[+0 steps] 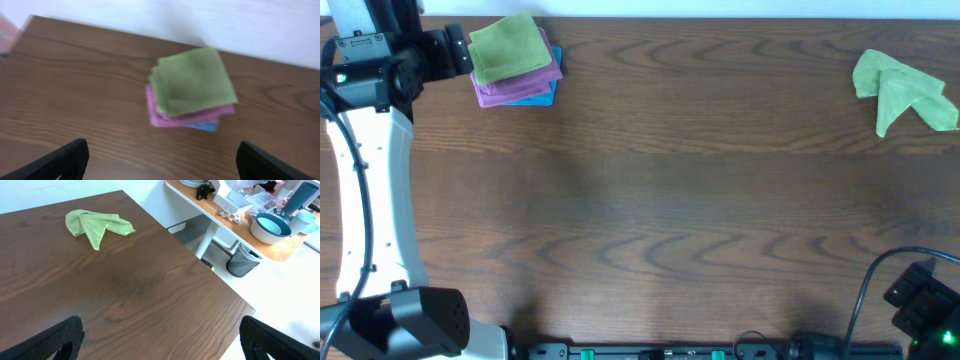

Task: Fold the cloth

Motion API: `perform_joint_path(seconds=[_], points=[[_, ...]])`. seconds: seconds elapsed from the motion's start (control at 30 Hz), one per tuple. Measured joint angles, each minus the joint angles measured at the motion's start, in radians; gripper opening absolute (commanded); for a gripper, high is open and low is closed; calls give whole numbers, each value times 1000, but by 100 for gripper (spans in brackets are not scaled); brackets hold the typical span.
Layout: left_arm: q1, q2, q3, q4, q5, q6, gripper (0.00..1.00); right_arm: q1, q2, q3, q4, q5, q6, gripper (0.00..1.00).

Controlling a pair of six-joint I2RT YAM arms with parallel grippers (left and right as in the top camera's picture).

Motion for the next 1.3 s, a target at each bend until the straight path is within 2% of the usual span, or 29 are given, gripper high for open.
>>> perform_joint_path(seconds=[0.5,0.7,0.87,1.1,1.2,1.3], points=[[-32,0,0,-12,603,0,95,0,0,-1,0,2,0,99],[-32,0,0,56,542,5,95,0,0,-1,-1,2,0,99],[-24,0,0,152,487,80,95,0,0,-1,-2,2,0,99],[4,0,0,252,455,126,95,0,0,-1,-2,3,0,99],[7,-24,-1,265,389,133,95,0,0,-1,-3,3,0,99],[-5,-133,-13,225,249,105,96,0,0,-1,-3,2,0,99]])
